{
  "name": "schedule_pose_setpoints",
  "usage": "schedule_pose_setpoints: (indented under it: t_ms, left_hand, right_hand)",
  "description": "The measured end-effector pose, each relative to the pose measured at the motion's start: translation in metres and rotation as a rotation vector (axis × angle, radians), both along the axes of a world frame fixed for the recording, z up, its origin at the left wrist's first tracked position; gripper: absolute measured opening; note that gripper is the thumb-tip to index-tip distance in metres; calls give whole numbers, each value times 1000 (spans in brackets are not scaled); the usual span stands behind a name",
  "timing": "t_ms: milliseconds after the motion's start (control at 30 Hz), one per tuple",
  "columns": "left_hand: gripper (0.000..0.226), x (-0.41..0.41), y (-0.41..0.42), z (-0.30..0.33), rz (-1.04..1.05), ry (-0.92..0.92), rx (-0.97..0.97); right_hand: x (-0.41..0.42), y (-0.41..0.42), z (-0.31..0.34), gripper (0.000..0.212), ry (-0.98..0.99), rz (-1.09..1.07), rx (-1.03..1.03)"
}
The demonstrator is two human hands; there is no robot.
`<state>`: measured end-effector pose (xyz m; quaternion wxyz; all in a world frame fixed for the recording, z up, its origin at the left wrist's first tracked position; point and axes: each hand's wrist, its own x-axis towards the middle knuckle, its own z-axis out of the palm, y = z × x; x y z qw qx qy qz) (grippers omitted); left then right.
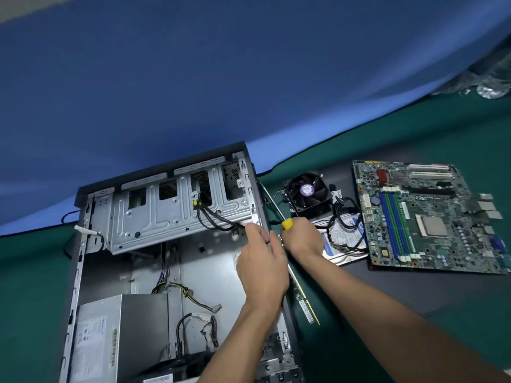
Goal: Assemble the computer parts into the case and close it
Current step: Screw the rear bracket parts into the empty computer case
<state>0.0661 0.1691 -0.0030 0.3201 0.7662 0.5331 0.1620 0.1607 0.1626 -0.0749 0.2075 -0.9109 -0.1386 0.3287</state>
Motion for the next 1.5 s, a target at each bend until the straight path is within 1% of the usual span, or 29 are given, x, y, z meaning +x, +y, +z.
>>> schedule_pose_setpoints:
  t_ms: [100, 200, 300, 400, 567, 733, 833, 933, 1033, 1133, 1167, 1200, 1300, 1333, 1433, 1500]
  left_hand:
    - [21, -1, 1, -1, 3, 21, 11]
    - [22, 1, 1, 0, -1, 33, 16]
    - [21, 1, 1, 0, 1, 44, 15]
    - [22, 0, 1, 1, -9, 42, 21]
    - [22, -1, 3, 2, -50, 13, 18]
    - [24, -1, 3, 2, -64, 15, 39]
    - [28, -2, 2, 5, -62, -17, 12]
    - [29, -5, 3, 11, -96, 0, -47]
    - [32, -12, 9, 23, -192, 70, -79]
    - [31, -25, 20, 41, -218, 179, -39]
    - [31, -31, 24, 49, -232, 176, -62]
    - [33, -38, 28, 57, -257, 128, -140]
    - [43, -64, 32, 87, -345, -67, -561]
    - [46, -75, 32, 95, -371, -102, -633]
    - [47, -108, 32, 111, -424, -195, -664]
    - [48, -130, 32, 115, -395, -285, -724]
  right_hand:
    - [-2, 6, -1, 8, -47, 46, -40]
    - [-1, 8, -1, 13, -85, 97, -61]
    - [0, 10, 0, 12, -97, 121, -73]
    - [0, 10, -1, 11, -107, 125, -71]
    - [-1, 6, -1, 19, -101, 135, -51]
    - [5, -16, 8, 14, -60, 78, 12]
    - [8, -37, 23, 24, 1, -7, 121]
    - [11, -52, 46, 23, 89, -91, 319]
    - [7, -63, 77, 19, 170, -172, 492]
    - [-10, -71, 108, 19, 251, -226, 629]
    - [-18, -73, 117, 18, 268, -220, 658]
    - [-27, -74, 126, 17, 281, -206, 684]
    - [-62, -71, 150, 16, 305, -144, 778]
    - [-75, -69, 157, 17, 310, -111, 807]
    - [-113, -63, 173, 24, 269, -26, 834]
    - [-136, -61, 178, 26, 244, 3, 820]
